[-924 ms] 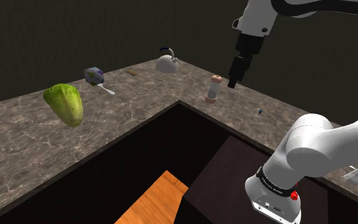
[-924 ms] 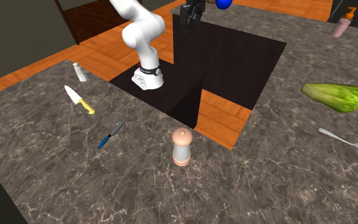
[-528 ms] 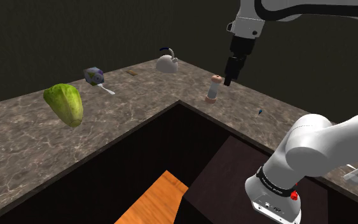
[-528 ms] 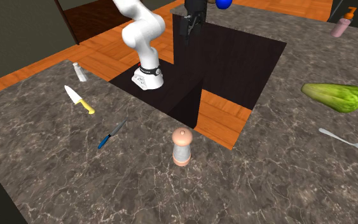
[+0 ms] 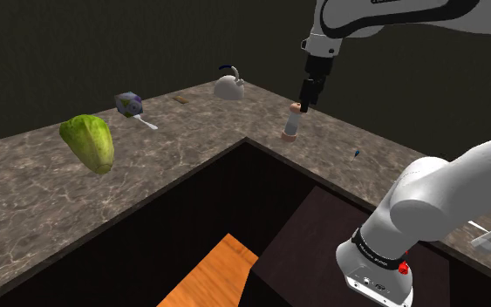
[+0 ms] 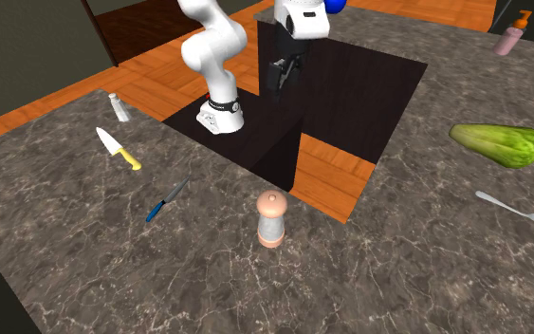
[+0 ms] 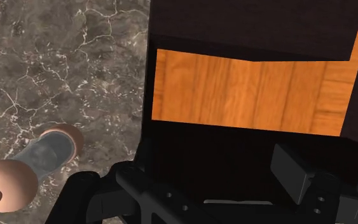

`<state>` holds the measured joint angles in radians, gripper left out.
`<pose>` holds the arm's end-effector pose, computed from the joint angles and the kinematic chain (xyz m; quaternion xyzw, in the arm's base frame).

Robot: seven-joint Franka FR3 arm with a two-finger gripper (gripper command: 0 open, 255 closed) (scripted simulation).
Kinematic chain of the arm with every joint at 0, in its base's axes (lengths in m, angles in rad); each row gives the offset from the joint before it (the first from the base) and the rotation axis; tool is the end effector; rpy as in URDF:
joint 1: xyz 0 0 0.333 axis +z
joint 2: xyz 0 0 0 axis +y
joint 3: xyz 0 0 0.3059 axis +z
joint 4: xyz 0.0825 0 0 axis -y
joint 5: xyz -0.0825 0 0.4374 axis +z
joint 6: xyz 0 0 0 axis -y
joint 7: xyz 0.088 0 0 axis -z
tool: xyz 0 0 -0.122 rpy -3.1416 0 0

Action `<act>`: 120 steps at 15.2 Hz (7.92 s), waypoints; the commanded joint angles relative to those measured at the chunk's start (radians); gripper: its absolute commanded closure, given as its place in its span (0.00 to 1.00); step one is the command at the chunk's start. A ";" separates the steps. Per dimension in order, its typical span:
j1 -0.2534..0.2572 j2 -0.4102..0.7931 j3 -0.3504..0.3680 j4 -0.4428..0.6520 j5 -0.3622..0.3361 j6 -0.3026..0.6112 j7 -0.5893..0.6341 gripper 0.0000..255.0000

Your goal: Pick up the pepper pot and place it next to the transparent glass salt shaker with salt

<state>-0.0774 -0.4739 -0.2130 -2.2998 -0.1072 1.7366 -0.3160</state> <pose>0.4332 -0.1451 0.4775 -0.9981 -0.0380 0.0477 0.0100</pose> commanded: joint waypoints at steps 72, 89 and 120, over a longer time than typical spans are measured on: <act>-0.142 0.769 -0.193 0.889 0.084 -0.174 -0.412 1.00; -0.189 0.865 -0.199 1.261 0.118 -0.452 -0.454 1.00; -0.244 -0.048 -0.253 0.379 -0.278 -0.384 -0.584 1.00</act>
<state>-0.3092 -0.4847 -0.4605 -1.8959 -0.3655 1.3579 -0.8840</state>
